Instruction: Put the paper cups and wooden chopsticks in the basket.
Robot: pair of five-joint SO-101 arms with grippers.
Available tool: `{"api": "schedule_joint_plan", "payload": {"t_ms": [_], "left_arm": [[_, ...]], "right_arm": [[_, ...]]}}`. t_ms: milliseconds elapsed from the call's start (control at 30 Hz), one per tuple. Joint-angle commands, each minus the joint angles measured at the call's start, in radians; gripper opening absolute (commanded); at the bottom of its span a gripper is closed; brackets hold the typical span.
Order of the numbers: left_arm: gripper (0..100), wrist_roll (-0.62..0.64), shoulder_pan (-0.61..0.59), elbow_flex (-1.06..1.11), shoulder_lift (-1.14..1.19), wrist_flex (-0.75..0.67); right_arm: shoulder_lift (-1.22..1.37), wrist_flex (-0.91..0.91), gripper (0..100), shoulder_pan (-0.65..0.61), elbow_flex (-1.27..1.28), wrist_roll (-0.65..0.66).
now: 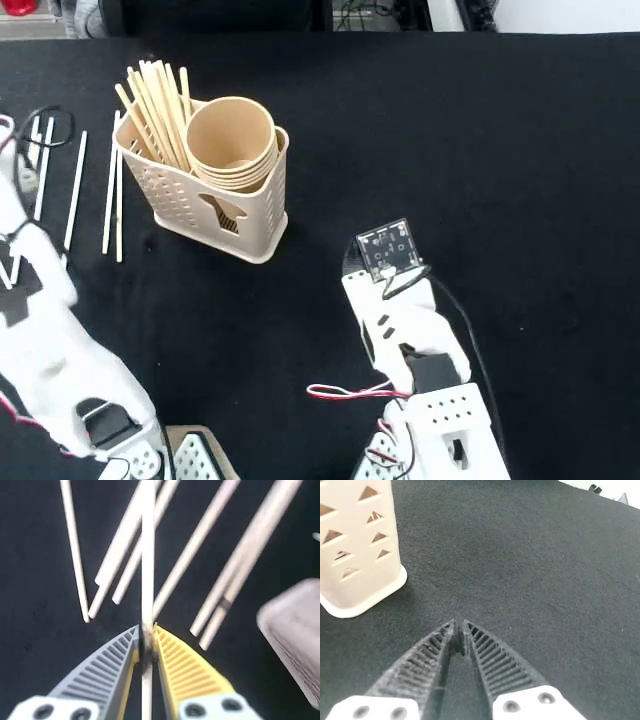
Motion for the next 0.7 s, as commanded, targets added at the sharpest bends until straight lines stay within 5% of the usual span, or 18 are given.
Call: {"api": "schedule_joint_plan", "payload": {"t_ms": [0,133,400,667], "left_arm": [[3,0.014,0.076,0.154,-0.333,-0.009],[3,0.078,0.097,0.415,-0.555,-0.147],[3,0.089,0.117,1.116,-1.122,-0.763],[3,0.221,0.117,1.150,-1.304,-1.168]], "right_arm": [[-0.007,-0.005,1.5,0.009,-0.001,0.008],[-0.007,-0.005,1.5,0.009,-0.001,0.008],[-0.007,-0.005,1.5,0.009,-0.001,0.008],[-0.007,-0.005,1.5,0.009,-0.001,0.008]]}}
